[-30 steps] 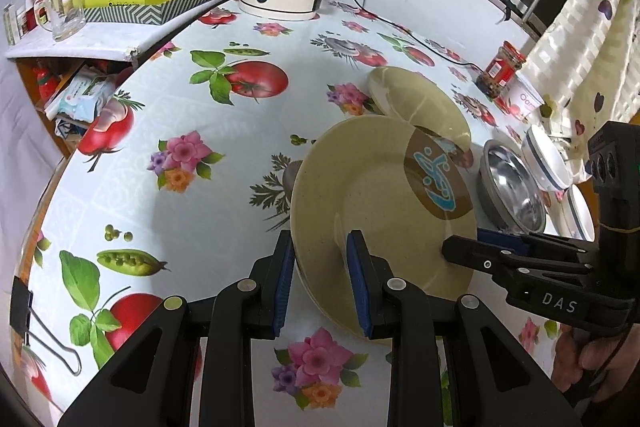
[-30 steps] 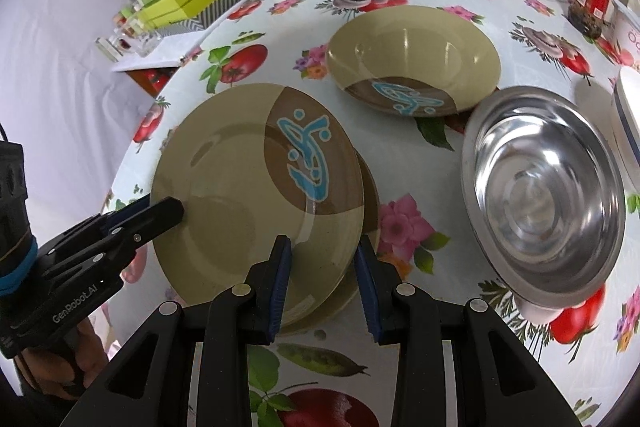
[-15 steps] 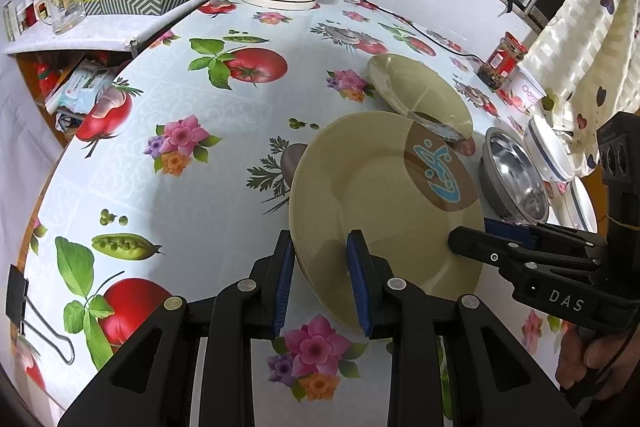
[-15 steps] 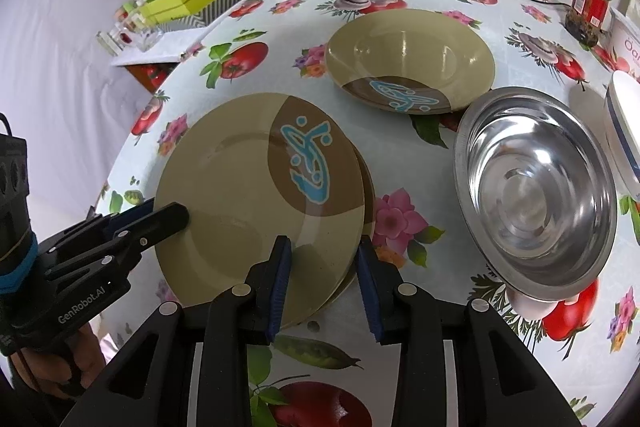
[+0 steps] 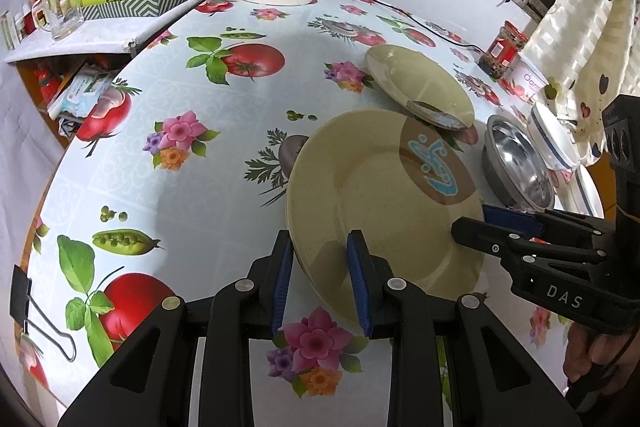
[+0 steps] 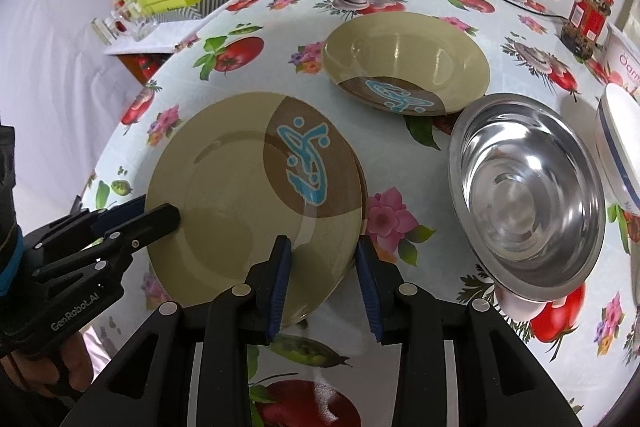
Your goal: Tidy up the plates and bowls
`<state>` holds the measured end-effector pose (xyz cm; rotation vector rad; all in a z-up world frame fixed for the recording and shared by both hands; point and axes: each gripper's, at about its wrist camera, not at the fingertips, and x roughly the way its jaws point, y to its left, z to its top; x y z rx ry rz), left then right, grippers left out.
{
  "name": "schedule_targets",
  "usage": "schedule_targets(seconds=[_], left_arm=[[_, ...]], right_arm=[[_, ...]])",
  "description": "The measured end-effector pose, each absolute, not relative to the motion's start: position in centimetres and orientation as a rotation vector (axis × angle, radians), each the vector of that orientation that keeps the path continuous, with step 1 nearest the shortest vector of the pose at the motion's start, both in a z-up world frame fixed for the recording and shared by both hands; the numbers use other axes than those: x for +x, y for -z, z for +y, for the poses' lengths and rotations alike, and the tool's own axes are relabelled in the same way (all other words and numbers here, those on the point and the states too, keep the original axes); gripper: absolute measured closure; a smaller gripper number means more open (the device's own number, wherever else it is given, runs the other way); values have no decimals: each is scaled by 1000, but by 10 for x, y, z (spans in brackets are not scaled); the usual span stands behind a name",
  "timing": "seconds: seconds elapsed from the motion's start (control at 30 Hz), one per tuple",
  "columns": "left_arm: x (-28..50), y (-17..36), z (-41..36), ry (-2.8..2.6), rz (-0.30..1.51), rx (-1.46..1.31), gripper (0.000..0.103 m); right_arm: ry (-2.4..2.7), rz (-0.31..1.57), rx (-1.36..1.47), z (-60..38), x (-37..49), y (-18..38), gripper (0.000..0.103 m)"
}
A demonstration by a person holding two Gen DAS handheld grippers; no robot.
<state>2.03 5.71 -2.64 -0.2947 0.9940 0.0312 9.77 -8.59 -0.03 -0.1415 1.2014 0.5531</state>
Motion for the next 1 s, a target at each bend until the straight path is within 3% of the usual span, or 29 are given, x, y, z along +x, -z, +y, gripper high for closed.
schedule_targets(seconds=[1.0], left_arm=[[23,24,57,-52,965,-274,72]], right_arm=[[-561,1181,-126,-90,95,0,69]])
